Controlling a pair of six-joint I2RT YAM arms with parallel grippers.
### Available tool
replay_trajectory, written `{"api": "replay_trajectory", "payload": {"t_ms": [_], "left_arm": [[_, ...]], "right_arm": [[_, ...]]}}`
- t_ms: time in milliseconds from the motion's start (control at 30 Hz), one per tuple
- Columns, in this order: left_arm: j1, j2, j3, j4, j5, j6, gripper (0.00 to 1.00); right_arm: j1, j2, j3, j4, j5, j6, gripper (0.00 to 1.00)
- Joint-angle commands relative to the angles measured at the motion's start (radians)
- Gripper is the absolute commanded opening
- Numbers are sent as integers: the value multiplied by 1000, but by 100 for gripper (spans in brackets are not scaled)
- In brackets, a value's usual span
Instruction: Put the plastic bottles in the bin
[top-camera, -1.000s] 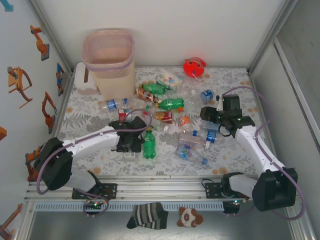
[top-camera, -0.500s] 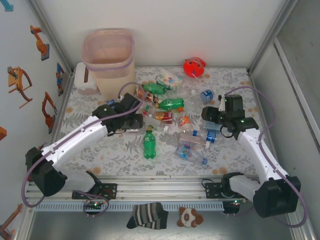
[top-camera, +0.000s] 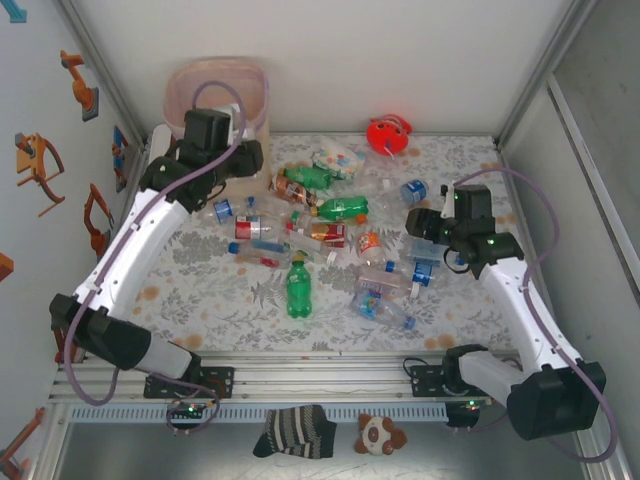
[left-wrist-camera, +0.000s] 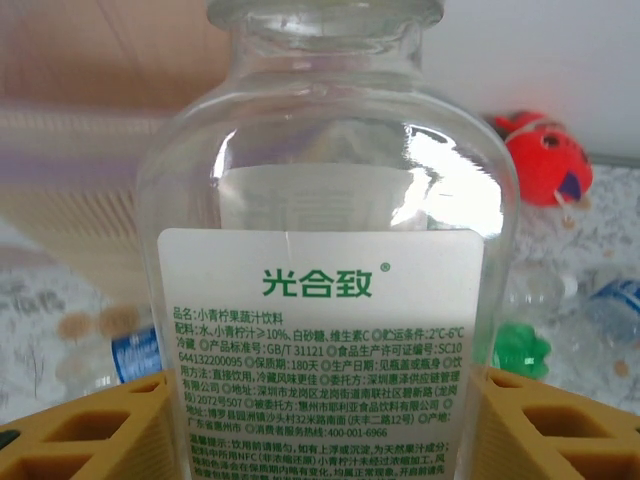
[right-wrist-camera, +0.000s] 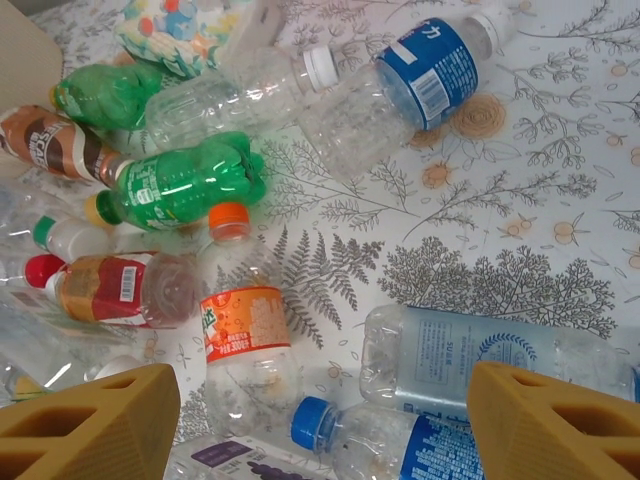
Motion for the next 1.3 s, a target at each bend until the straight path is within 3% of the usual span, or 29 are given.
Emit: {"api": "replay_trajectory", "payload": {"t_ms": [0,300,667,1267], "left_arm": [[47,60,116,64,59,102,57],[121,276,392,186,64,232,59],[176,649,883,21,68,263,60],[256,846,896,-86,213,186,57]], "right_arm": [[11,-18,40,-26,11,10,75],[17,-11,63,-29,18,14,75],[21,-16,68,-49,46,10,75],[21,-7,47,-34,63,11,75]]}}
